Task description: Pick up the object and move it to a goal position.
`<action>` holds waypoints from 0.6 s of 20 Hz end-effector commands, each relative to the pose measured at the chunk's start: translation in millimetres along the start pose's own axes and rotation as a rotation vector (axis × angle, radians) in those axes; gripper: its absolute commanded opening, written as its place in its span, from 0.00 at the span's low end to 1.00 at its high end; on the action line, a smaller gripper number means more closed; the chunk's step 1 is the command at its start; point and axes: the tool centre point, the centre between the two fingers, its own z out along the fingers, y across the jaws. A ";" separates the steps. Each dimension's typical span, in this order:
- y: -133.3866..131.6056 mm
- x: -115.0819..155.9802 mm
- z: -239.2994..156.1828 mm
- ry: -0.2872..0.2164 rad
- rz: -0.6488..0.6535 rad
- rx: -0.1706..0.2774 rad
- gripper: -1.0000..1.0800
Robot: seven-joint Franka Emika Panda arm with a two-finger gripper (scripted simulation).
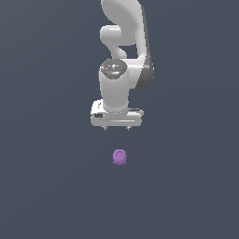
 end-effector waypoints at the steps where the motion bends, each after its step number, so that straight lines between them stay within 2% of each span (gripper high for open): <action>1: 0.0 0.0 0.0 0.000 0.000 0.000 0.96; 12: -7.7 -5.1 1.2 -0.024 0.006 0.014 0.96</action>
